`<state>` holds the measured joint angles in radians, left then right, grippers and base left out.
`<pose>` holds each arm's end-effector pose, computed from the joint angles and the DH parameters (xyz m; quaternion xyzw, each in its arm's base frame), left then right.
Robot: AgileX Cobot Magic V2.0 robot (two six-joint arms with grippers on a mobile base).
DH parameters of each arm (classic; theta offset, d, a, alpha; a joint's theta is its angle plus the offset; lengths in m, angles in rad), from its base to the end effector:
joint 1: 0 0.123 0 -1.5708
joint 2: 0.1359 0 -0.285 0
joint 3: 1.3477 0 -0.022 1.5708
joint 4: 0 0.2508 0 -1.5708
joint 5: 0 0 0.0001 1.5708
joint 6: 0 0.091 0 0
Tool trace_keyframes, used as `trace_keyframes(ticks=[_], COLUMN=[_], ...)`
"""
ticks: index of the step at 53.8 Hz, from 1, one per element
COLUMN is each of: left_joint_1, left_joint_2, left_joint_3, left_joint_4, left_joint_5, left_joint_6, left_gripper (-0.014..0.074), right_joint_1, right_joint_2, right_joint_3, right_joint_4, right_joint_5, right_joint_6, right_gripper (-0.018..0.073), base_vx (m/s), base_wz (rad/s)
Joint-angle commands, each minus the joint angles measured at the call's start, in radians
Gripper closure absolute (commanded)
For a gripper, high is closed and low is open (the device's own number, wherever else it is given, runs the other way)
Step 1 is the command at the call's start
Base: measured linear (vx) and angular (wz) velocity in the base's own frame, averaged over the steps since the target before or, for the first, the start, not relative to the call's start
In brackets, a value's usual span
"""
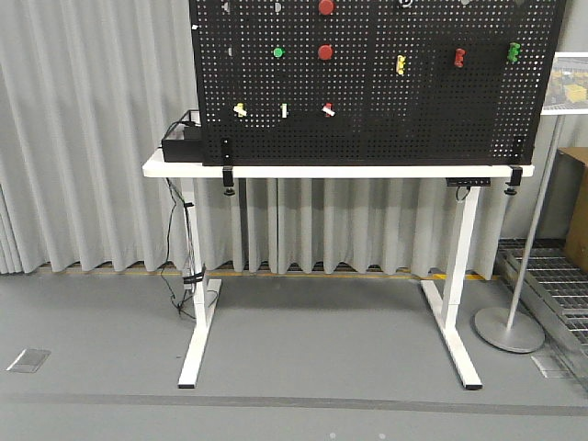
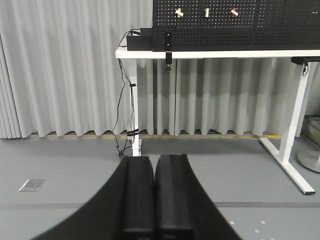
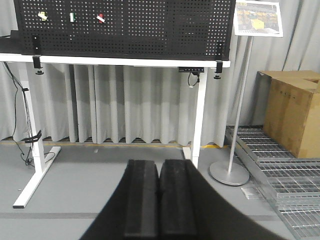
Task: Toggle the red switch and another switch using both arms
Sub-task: 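Drive the base forward toward the black pegboard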
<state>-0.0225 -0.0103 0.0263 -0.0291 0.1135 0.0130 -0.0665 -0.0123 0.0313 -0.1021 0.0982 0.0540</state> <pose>0.0567 -0.0016 0.1945 0.0035 0.7219 -0.0145 0.6919 0.0567 -0.0047 0.1944 0.0103 0.7174 -0.0433 0.6953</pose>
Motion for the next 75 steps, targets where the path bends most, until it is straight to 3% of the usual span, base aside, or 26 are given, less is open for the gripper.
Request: trace_keyframes(ticks=[1,75], left_joint_1=[0.002,0.002], left_joint_2=[-0.019,-0.019], left_joint_3=[0.019,0.019], left_joint_4=[-0.011,-0.011], left_joint_5=[-0.074,-0.074], left_joint_6=[-0.005,-0.005], left_gripper=[0.0594,0.0594], right_joint_1=[-0.005,-0.005], right_joint_2=[-0.011,-0.011], right_joint_3=[0.005,0.005], right_joint_4=[-0.002,-0.002], right_joint_5=[-0.087,-0.087], right_joint_6=[-0.007,-0.007], right_gripper=[0.0566,0.0566], base_vx=[0.00,0.03], base_wz=[0.00,0.01])
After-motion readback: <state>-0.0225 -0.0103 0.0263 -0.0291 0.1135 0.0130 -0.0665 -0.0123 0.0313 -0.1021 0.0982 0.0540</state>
